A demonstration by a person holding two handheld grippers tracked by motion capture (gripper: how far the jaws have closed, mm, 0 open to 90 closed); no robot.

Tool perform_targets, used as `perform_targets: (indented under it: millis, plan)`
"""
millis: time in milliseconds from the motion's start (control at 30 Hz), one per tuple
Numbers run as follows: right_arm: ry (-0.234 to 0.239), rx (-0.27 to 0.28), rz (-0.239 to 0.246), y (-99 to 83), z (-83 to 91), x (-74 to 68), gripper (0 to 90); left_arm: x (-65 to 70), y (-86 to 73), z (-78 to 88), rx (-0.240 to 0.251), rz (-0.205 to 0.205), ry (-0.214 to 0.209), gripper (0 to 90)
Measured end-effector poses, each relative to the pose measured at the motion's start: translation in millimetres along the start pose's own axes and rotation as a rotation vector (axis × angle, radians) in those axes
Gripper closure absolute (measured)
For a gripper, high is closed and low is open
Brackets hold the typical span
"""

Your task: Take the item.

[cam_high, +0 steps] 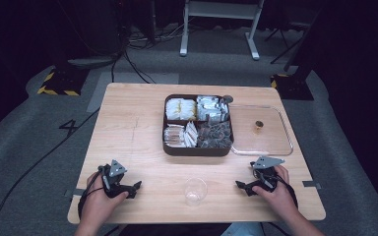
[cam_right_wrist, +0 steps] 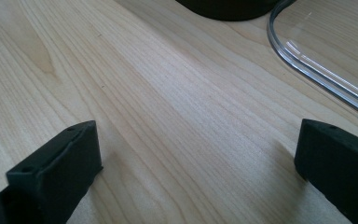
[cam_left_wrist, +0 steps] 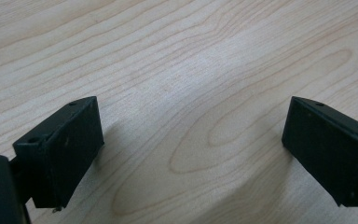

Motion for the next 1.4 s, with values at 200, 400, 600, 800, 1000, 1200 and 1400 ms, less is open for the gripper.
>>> perform_targets:
  millis: [200,400,600,800,1000,1200,1400]
  plan:
    - [0.001,0.001,0.001,-0.7,0.7,-0.3,0.5,0.9,2.1,1.9,0.026,0.046,0.041,14.1]
    - [0.001,0.0,0.003,-0.8,0.7,-0.2,0.5,0.7,1.8,7.7,-0.04,0.08,0.073,27.6]
    - [0.003,0.001,0.005,-0.9,0.8,-0.2,0.5,8.2,30.5,22.5,0.034,0.108,0.069,30.7]
    - [0.005,0.0,0.006,-1.5,1.4,-0.7,0.5,20.8,55.3,30.1,0.037,0.094,0.008,31.7]
    - [0.005,0.001,0.005,-1.5,1.3,-0.7,0.5,28.4,76.1,33.5,0.045,0.076,0.013,31.3]
    - [0.005,0.001,0.005,-1.5,1.4,-0.7,0.6,35.8,104.9,32.8,0.071,0.088,0.009,32.3]
    - [0.004,0.002,0.005,-1.5,1.3,-0.7,0.6,41.3,128.5,30.4,0.113,0.065,-0.005,32.9]
Point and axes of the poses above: each handheld gripper's, and its own axes: z roughly backward along the jaws, y roughly out of its top, x roughly to its right, the point moved 9 cm from there along -z, roughly forward along the jaws, and after that the axes turned 4 degrees about -z, right-handed, at the moved point
